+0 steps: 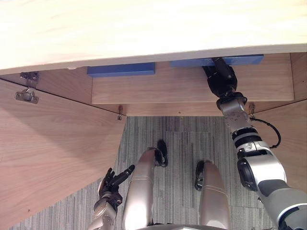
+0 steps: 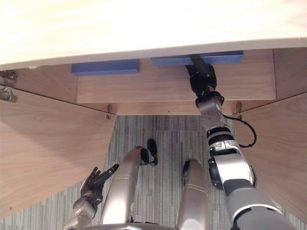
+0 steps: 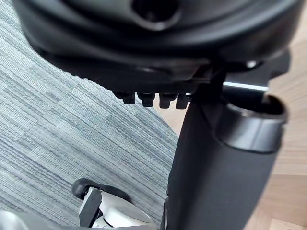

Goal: Walk over to the cabinet, pick up the folder, carry it to the office cabinet, place the folder inside the office cabinet, then close the office cabinet door

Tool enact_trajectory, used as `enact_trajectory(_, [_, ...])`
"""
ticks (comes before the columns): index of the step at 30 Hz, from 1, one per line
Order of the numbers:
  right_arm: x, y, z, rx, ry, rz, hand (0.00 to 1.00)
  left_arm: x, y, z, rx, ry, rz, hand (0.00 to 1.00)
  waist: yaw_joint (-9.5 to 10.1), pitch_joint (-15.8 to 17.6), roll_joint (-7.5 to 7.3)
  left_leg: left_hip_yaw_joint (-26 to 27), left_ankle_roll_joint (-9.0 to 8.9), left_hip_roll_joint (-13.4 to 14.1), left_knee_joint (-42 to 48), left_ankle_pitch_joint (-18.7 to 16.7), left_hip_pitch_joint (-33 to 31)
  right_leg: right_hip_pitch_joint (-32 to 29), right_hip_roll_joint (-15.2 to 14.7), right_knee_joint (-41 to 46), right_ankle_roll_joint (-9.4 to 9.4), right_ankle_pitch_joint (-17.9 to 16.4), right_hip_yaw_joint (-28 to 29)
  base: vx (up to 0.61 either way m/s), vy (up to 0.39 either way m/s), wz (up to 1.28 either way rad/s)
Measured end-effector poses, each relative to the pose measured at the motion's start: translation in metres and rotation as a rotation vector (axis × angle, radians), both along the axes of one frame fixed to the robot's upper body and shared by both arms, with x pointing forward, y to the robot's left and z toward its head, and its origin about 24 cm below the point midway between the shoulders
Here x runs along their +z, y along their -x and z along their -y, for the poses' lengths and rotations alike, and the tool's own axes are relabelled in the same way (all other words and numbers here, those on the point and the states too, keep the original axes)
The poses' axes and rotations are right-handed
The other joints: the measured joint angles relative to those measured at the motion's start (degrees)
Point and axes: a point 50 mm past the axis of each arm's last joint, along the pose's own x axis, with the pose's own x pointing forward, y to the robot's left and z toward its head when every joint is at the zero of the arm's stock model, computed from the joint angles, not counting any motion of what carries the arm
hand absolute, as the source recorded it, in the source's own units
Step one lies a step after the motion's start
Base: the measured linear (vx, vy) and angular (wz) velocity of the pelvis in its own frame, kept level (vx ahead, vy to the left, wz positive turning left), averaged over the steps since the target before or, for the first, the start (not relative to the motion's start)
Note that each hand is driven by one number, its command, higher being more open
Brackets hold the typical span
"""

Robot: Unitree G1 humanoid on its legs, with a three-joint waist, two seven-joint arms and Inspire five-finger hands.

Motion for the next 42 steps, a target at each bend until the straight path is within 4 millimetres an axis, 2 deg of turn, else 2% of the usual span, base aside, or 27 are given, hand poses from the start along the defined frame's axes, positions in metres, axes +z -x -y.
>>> enact_trajectory(6, [-0.022,0.004,-0.006,0.060,0.209,-0.068,1.00,-0.005,0.007,-0.009,-0.014,-0.013,-0.035,1.00,-0.02,-0.9,-1.82,0.1,-0.02,0.0,-0.5,0.0,1.0,1.1,0.0,-0.7,-0.01,0.1,0.0,-0.02,-0.005,0.00])
enact_trajectory(10, [-0.029,0.006,-0.006,0.071,0.197,-0.082,1.00,-0.008,0.011,-0.009,-0.017,-0.006,-0.053,1.00,0.08,-1.1,-2.30,0.0,-0.03,0.0,-0.7,0.0,1.2,1.6,0.0,-1.4,0.05,0.4,-0.2,0.00,0.000,0.00])
enact_trajectory(16, [-0.038,0.009,-0.005,0.041,-0.051,-0.061,1.00,-0.009,0.013,-0.011,-0.006,-0.005,-0.059,1.00,0.75,-1.2,-2.34,0.2,0.03,-0.2,-1.3,0.0,1.6,1.9,-0.1,-2.1,0.18,0.7,-0.2,-0.01,0.002,0.00])
enact_trajectory(23, [-0.040,0.015,-0.003,0.014,-0.183,-0.015,1.00,-0.009,0.014,-0.017,0.035,-0.012,-0.059,1.00,1.06,-1.2,-2.39,0.2,0.14,-0.4,-1.6,0.1,1.6,2.0,-0.3,-2.3,0.28,0.7,-0.3,0.00,0.000,0.00])
enact_trajectory(26, [-0.035,0.016,0.001,0.008,-0.003,-0.012,1.00,-0.008,0.016,-0.022,0.048,-0.020,-0.058,1.00,0.80,-1.2,-2.39,0.2,0.21,-0.4,-1.6,0.1,1.7,2.1,-0.3,-2.7,0.44,1.0,-0.3,-0.01,0.002,0.00])
enact_trajectory(28, [-0.026,0.017,0.007,0.020,0.312,-0.014,1.00,-0.008,0.016,-0.025,0.042,-0.031,-0.058,1.00,0.54,-1.2,-2.41,0.3,0.47,-0.4,-2.0,0.3,1.7,2.2,-0.3,-3.2,0.54,1.4,-0.3,-0.02,0.007,-0.02])
enact_trajectory(29, [-0.019,0.018,0.010,0.031,0.576,-0.013,1.00,-0.008,0.016,-0.025,0.032,-0.042,-0.063,1.00,0.39,-1.2,-2.41,0.4,0.71,-0.4,-2.6,0.5,1.7,2.2,-0.2,-4.0,0.67,1.9,-0.2,-0.03,0.016,-0.05])
enact_trajectory(31, [-0.015,0.019,0.011,0.039,0.804,-0.011,1.00,-0.009,0.018,-0.026,0.014,-0.057,-0.075,1.00,-0.01,-1.2,-2.43,0.6,0.77,-0.4,-2.8,0.5,2.0,2.5,-0.2,-4.5,0.82,2.1,-0.1,-0.02,0.022,-0.05])
enact_trajectory(32, [-0.013,0.019,0.008,0.054,0.962,0.000,1.00,-0.009,0.019,-0.027,0.000,-0.067,-0.084,1.00,-0.36,-1.1,-2.63,0.8,0.83,-0.4,-3.2,0.6,2.4,2.8,-0.2,-5.0,0.92,2.4,0.0,-0.01,0.020,-0.07])
enact_trajectory(35, [-0.008,0.023,-0.001,0.130,1.278,0.051,1.00,-0.008,0.019,-0.034,-0.022,-0.101,-0.090,1.00,-0.70,-1.1,-3.36,1.3,0.94,-0.3,-4.4,0.7,3.1,3.3,0.0,-6.4,0.98,3.0,0.3,-0.01,0.014,-0.09])
enact_trajectory(38, [-0.013,0.028,-0.011,0.249,1.450,0.082,1.00,-0.004,0.018,-0.043,-0.044,-0.136,-0.084,1.00,-0.73,-1.4,-4.47,1.4,0.93,-0.3,-5.0,0.7,3.7,3.9,0.0,-7.4,1.02,3.3,0.2,0.00,0.000,0.00])
enact_trajectory(42, [-0.014,0.031,-0.010,0.300,1.531,0.093,1.00,-0.003,0.018,-0.046,-0.050,-0.145,-0.078,1.00,-0.66,-1.3,-5.02,1.6,0.90,-0.4,-5.3,0.7,4.2,4.7,-0.1,-8.3,1.20,3.5,0.2,0.00,0.000,0.00])
